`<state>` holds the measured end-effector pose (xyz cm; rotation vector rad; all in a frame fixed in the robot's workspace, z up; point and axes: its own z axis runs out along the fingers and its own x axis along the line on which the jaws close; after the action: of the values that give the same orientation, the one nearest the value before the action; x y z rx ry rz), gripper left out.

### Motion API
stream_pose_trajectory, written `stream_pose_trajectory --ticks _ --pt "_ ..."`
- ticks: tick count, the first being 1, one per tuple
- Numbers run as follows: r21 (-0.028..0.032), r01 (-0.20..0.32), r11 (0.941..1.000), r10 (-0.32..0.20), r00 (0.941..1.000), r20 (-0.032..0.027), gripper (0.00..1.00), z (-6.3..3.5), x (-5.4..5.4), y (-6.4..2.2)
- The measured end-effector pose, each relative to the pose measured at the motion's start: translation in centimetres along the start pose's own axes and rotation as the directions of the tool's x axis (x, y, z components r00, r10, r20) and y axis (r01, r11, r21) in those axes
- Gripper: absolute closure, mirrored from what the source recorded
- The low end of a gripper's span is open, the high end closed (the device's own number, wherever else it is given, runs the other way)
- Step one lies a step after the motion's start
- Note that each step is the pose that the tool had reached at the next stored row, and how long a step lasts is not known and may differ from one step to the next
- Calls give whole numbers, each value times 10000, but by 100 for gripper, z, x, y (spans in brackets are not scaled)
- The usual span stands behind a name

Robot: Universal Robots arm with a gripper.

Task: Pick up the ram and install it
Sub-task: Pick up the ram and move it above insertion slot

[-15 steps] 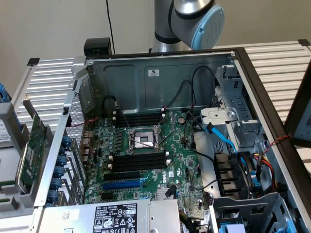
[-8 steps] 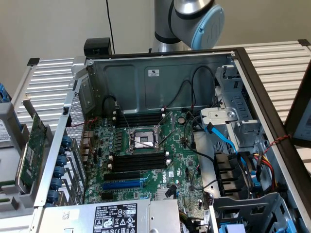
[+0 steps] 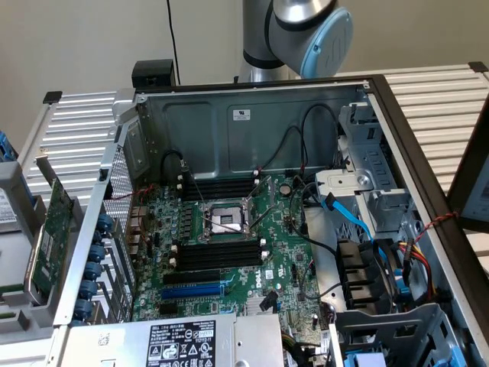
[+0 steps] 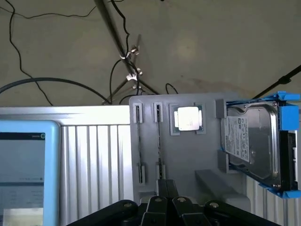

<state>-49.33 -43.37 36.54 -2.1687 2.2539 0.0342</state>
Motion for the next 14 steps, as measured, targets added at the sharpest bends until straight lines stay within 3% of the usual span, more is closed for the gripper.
stream_pose_trajectory --ticks 12,14 --pt "2 -127 9999 127 9999 0 89 215 74 -3" --pt "5 -126 9999 126 9999 2 76 253 105 -5"
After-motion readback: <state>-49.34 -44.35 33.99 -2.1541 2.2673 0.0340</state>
